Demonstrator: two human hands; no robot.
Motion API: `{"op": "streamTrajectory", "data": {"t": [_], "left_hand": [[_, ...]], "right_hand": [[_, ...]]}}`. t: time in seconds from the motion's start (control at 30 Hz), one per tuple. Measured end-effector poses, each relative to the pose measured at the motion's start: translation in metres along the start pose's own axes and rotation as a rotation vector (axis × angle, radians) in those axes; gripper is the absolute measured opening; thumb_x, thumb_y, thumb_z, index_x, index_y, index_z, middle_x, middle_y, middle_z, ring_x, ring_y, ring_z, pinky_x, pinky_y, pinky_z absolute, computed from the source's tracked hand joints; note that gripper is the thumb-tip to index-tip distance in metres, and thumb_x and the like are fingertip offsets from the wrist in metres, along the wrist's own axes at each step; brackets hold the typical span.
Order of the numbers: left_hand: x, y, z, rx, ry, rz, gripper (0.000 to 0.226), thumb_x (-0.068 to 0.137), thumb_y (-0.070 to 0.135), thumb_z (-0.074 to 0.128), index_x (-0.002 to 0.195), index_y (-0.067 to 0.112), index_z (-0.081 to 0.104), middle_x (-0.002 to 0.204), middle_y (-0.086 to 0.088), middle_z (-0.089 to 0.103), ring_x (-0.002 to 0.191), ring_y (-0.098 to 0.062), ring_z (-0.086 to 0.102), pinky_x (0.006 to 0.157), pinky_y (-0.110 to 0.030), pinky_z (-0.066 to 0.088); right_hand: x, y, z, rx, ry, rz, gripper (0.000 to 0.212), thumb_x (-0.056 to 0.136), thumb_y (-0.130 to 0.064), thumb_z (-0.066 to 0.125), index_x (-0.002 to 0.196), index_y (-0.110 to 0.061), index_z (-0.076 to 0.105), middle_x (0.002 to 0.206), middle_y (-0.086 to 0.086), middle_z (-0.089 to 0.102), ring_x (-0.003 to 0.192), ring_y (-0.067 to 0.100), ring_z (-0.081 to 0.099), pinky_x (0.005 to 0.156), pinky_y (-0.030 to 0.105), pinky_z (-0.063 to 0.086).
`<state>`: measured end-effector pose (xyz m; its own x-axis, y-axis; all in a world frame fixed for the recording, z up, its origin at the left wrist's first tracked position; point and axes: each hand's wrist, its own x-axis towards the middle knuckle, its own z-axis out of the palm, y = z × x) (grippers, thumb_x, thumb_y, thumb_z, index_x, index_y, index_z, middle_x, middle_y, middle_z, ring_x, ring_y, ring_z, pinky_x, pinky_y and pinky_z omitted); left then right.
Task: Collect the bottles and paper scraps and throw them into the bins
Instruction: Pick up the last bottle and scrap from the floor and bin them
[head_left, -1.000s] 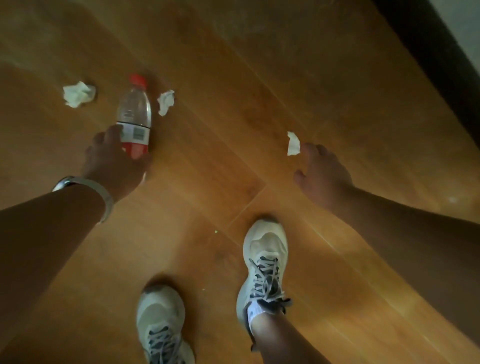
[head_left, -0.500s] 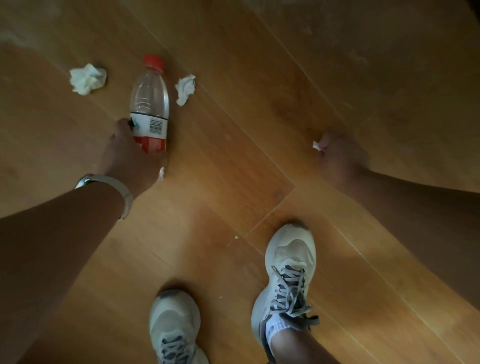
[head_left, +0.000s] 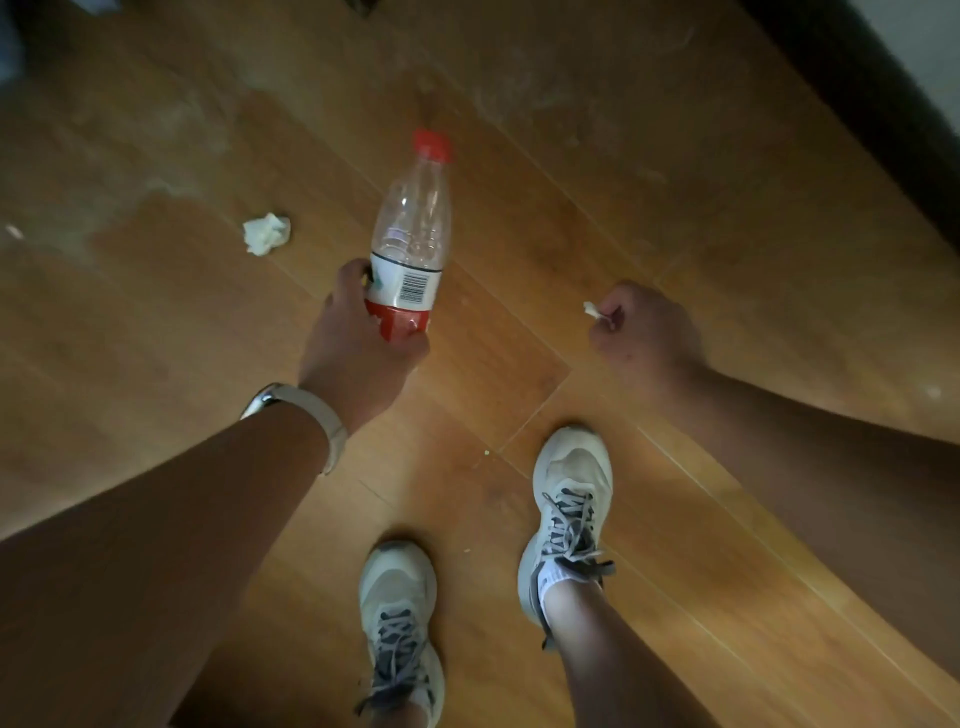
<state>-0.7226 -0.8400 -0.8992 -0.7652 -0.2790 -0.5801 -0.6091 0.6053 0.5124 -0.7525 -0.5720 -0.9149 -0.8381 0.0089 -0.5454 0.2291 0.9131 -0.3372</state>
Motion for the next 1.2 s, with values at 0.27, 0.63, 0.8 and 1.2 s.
{"op": "streamTrajectory", "data": {"t": [0.27, 0.63, 0.8, 1.2], "left_hand": [[-0.075, 0.073, -0.092, -0.051, -0.012, 0.052, 0.072, 0.067, 0.033, 0.078, 0.127, 0.039, 0.04, 0.111, 0.014, 0.06, 0.087, -0.004, 0.064, 0.08, -0.031, 0.054], [-0.216, 0.157, -0.214, -0.277, -0.101, 0.193, 0.068, 0.067, 0.028, 0.085, 0.123, 0.037, 0.047, 0.104, 0.014, 0.067, 0.086, -0.002, 0.069, 0.079, -0.034, 0.06], [-0.293, 0.184, -0.273, -0.229, -0.158, 0.286, 0.073, 0.071, 0.03, 0.084, 0.131, 0.037, 0.043, 0.113, 0.017, 0.063, 0.095, -0.002, 0.066, 0.081, -0.027, 0.058], [-0.447, 0.264, -0.352, -0.156, -0.237, 0.451, 0.072, 0.071, 0.03, 0.086, 0.129, 0.034, 0.043, 0.118, 0.001, 0.064, 0.104, -0.028, 0.066, 0.084, -0.047, 0.059]], "right_hand": [[-0.084, -0.062, -0.102, 0.12, 0.052, -0.054, 0.012, 0.09, -0.018, 0.058, 0.099, -0.013, 0.063, 0.093, 0.003, 0.063, 0.08, 0.023, 0.058, 0.064, 0.029, 0.038], [-0.257, -0.143, -0.233, 0.149, 0.156, -0.022, 0.005, 0.092, -0.025, 0.059, 0.097, -0.023, 0.06, 0.084, -0.005, 0.062, 0.069, 0.01, 0.058, 0.058, 0.028, 0.048], [-0.339, -0.192, -0.288, 0.199, 0.199, 0.046, 0.003, 0.092, -0.029, 0.056, 0.095, -0.03, 0.056, 0.082, -0.011, 0.06, 0.07, 0.008, 0.058, 0.061, 0.028, 0.05], [-0.514, -0.198, -0.396, 0.515, 0.471, 0.154, 0.007, 0.092, -0.024, 0.058, 0.088, -0.029, 0.058, 0.081, -0.01, 0.059, 0.07, 0.008, 0.057, 0.056, 0.022, 0.04]]}}
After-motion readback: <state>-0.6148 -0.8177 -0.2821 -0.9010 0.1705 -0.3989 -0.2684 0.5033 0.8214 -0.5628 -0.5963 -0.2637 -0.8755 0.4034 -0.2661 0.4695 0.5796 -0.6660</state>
